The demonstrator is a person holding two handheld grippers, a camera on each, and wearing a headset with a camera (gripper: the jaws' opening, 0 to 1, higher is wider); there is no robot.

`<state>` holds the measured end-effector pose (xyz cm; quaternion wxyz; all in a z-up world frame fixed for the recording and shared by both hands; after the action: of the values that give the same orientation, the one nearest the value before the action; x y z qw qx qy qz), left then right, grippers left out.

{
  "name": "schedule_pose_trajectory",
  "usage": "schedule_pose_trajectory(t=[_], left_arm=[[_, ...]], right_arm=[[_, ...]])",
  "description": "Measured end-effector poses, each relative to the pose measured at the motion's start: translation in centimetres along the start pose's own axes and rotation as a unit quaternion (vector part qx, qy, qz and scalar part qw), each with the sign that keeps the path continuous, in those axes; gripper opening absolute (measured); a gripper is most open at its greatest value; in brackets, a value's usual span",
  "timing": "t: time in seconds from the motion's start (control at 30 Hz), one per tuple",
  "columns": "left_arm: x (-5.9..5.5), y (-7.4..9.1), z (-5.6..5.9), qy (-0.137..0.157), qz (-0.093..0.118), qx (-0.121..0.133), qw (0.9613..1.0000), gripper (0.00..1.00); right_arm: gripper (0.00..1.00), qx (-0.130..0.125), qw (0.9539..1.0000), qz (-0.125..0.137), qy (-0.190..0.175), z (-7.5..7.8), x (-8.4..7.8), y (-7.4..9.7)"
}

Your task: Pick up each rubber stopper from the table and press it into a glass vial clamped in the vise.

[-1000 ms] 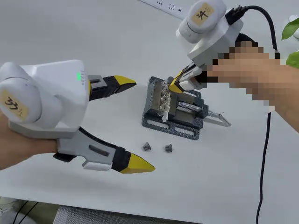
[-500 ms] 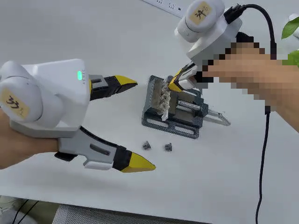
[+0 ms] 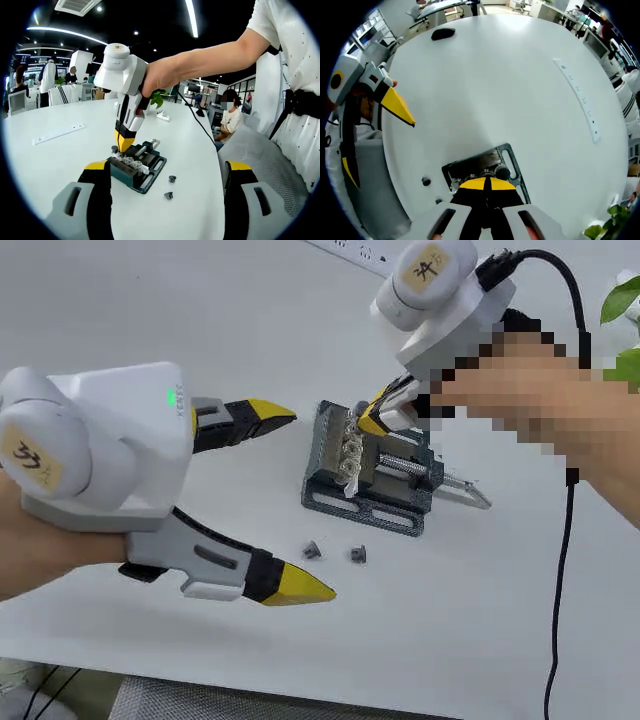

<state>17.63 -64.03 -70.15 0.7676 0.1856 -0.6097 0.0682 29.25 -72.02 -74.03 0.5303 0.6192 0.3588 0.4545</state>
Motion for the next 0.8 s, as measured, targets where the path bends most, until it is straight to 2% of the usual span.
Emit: schedule_pose_trajectory(t=[0.03,0.13,0.3,0.47,0.8], left_arm=[[0.01,0.01,0.02,0.0,0.0,0.0,1.0,0.94],[0.07,0.21,0.07,0.0,-0.001,0.002,1.0,0.94],[-0.07,0.51,0.08,0.004,-0.003,0.006,1.0,0.94],[-0.12,0.57,0.07,0.004,-0.004,0.006,1.0,0.93],[-0.09,0.55,0.1,0.004,-0.004,0.005,1.0,0.93]], right_arm=[[0.0,0.002,1.0,0.003,0.0,0.02,-0.08,0.06],[0.0,0.022,0.9987,0.033,-0.031,0.15,-0.24,0.15],[0.0,0.025,0.997,0.061,-0.04,0.6,-0.6,-0.1],[0.0,0.024,0.9963,0.07,-0.043,0.49,-0.63,-0.1],[0.0,0.025,0.9963,0.073,-0.038,0.43,-0.38,-0.01]])
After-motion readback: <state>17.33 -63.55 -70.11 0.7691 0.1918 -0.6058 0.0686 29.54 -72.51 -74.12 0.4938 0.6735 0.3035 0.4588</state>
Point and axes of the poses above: the centre of the closed fingertips' face, and the gripper's own axes: y roughly backward along the fingers, z roughly to its right, x roughly out of its top, the point moved 4 cm from there along y, roughly backward along the fingers, and after that the axes turned 1 degree about x, right-handed, at the moved point
